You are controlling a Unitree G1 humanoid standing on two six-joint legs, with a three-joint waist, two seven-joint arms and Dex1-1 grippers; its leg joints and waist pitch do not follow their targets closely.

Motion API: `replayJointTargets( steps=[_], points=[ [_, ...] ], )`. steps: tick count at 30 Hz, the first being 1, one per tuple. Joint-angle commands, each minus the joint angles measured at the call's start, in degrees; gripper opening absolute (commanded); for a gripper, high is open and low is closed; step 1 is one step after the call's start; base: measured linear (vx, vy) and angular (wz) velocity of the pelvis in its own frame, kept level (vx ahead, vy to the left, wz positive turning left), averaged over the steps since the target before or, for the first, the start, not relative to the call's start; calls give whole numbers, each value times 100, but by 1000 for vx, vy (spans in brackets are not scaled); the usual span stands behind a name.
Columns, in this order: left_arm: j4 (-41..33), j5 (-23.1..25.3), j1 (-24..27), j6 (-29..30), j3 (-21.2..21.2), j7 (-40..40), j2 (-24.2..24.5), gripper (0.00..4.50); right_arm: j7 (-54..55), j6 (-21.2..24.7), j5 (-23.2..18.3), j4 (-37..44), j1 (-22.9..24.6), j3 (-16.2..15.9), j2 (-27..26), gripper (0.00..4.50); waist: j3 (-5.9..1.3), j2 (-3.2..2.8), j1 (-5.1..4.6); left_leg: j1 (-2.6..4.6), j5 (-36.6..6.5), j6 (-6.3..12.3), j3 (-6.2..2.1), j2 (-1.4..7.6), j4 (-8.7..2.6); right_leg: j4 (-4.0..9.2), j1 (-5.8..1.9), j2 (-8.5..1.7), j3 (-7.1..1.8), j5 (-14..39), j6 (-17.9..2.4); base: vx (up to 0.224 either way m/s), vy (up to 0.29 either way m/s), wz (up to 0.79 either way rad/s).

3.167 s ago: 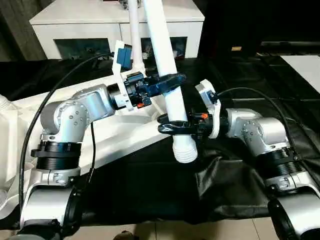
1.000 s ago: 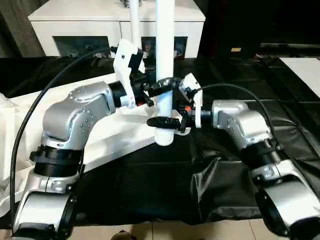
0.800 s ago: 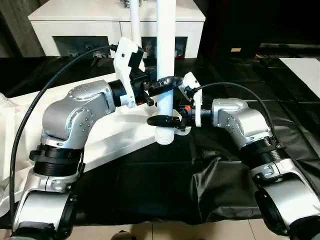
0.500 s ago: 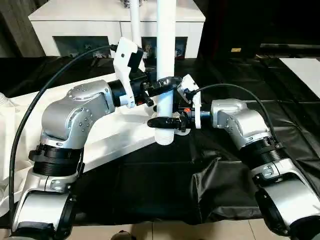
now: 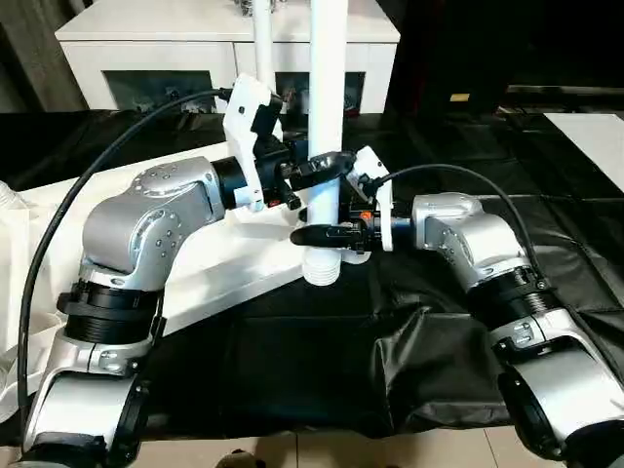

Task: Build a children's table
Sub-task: Rotate leg to tighten

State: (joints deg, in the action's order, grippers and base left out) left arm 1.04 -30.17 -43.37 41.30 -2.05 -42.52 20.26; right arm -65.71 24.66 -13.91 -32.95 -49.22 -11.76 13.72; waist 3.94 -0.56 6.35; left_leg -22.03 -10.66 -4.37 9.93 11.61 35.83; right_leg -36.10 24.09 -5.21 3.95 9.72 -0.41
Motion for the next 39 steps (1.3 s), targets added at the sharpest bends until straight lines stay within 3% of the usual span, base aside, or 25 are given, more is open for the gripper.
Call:
replayJointTargets(
  steps=[1,4,5,7,8,9,15,18,20,23,27,28,30,31,32,33,34,35,36,37,38,39],
  points=[
    [-69,34,-118,-47,59,13,69,180,-28,19,-13,10,-46,4,8,187,-491,20,-10,83,-793,7,-6,102,-440,313,-356,-257,-221,752,-1394,0,0,0],
    [-73,42,-105,-38,109,70,68,180,-22,24,-29,23,-40,29,-8,186,-493,22,-11,88,-809,2,-7,103,-440,314,-354,-255,-220,756,-1397,0,0,0],
    [-22,214,-108,-66,184,417,29,180,-1,9,-28,11,-46,62,-18,186,-490,13,-14,89,-831,-1,-8,105,-441,314,-350,-251,-220,749,-1400,0,0,0],
    [-1,72,-117,63,255,369,15,180,10,5,-30,2,-52,76,-24,185,-491,15,-11,85,-828,-7,-6,101,-439,313,-358,-255,-220,736,-1407,0,0,0],
    [-22,-51,-106,183,302,311,20,236,20,-6,-30,-13,-58,94,-26,185,-491,16,-12,83,-824,-10,-6,97,-439,312,-359,-254,-219,747,-1408,0,0,0],
    [-46,-157,-91,258,362,281,10,249,37,-16,-31,-25,-61,111,-29,184,-492,17,-14,86,-827,-8,-5,98,-438,315,-357,-254,-220,757,-1405,0,0,0],
    [-261,-730,-36,618,742,278,-69,293,70,5,-67,30,-14,171,-8,184,-495,19,-19,85,-796,-9,-5,95,-432,297,-361,-247,-216,688,-1459,0,0,0],
    [-270,-810,-67,591,838,282,-60,316,54,19,-76,56,3,178,17,184,-492,20,-14,86,-819,8,-4,93,-431,305,-359,-248,-217,744,-1443,0,0,0],
    [-245,-802,-142,403,962,283,-30,343,55,32,-91,77,9,207,49,184,-487,55,-5,83,-802,41,-4,94,-435,318,-360,-249,-218,783,-1416,0,0,0],
    [16,-796,-477,-103,1641,859,-111,356,163,42,-152,101,8,360,94,184,-493,29,0,100,-832,-8,-6,92,-431,325,-353,-243,-221,796,-1354,0,0,0],
    [343,-470,-464,-186,2063,1580,127,387,417,90,-211,254,82,549,124,184,-481,20,-24,85,-908,-35,-24,91,-442,318,-367,-235,-216,800,-1281,0,0,0],
    [372,-53,-195,-186,2039,1914,337,387,724,93,-176,429,183,663,131,184,-480,-21,-31,83,-899,-68,-35,88,-447,312,-366,-232,-211,848,-1210,0,0,0],
    [173,487,405,-88,1936,2364,501,387,1353,181,-87,722,368,863,96,184,-477,-12,-56,81,-904,-117,-41,99,-459,323,-370,-237,-212,924,-1056,0,0,0],
    [173,487,405,-88,1936,2364,501,387,1353,181,-87,722,368,863,96,184,-492,-12,-91,79,-735,-137,-38,97,-455,309,-359,-224,-212,781,-1036,0,0,0],
    [-104,841,889,-99,1819,2696,417,387,1807,147,34,881,505,973,37,184,-524,-28,-82,120,-711,-131,-17,82,-431,315,-334,-217,-210,711,-1124,0,0,0],
    [-331,1156,1313,-229,1692,2953,316,387,2182,51,156,1016,639,1051,-24,184,-545,-44,-82,100,-565,-141,-39,119,-433,279,-352,-238,-210,493,-1178,0,0,0],
    [-405,1297,1506,-371,1645,3072,231,387,2392,-74,248,1089,718,1091,-66,184,-499,-13,-104,58,-559,-125,-24,110,-450,300,-342,-211,-197,403,-1194,0,0,0],
    [-611,1651,2115,-838,1548,3444,-138,387,2981,-590,507,1391,1021,1195,-259,184,-511,-17,-86,79,-626,-119,-26,115,-448,320,-328,-222,-197,493,-1170,0,0,0],
    [-611,1651,2115,-838,1548,3444,-138,387,2981,-590,507,1391,1021,1195,-259,184,-502,42,-100,59,-718,-112,-8,125,-459,353,-342,-250,-212,634,-1117,0,0,0],
    [-669,1741,2338,-1039,1539,3579,-325,387,3186,-841,599,1534,1159,1231,-358,184,-515,4,-72,111,-882,-113,-6,107,-462,371,-310,-233,-211,892,-1074,0,0,0],
    [-689,1826,2539,-1397,1509,3696,-512,387,3584,-1030,901,1733,1346,1156,-410,184,-489,33,-84,98,-1045,-121,-1,108,-479,413,-291,-217,-213,1055,-1035,0,0,0],
    [-689,1826,2539,-1397,1509,3696,-512,387,3584,-1030,901,1733,1346,1156,-410,184,-475,21,-61,92,-1084,-149,-19,118,-494,432,-293,-229,-216,1146,-986,0,0,0]
  ],
)
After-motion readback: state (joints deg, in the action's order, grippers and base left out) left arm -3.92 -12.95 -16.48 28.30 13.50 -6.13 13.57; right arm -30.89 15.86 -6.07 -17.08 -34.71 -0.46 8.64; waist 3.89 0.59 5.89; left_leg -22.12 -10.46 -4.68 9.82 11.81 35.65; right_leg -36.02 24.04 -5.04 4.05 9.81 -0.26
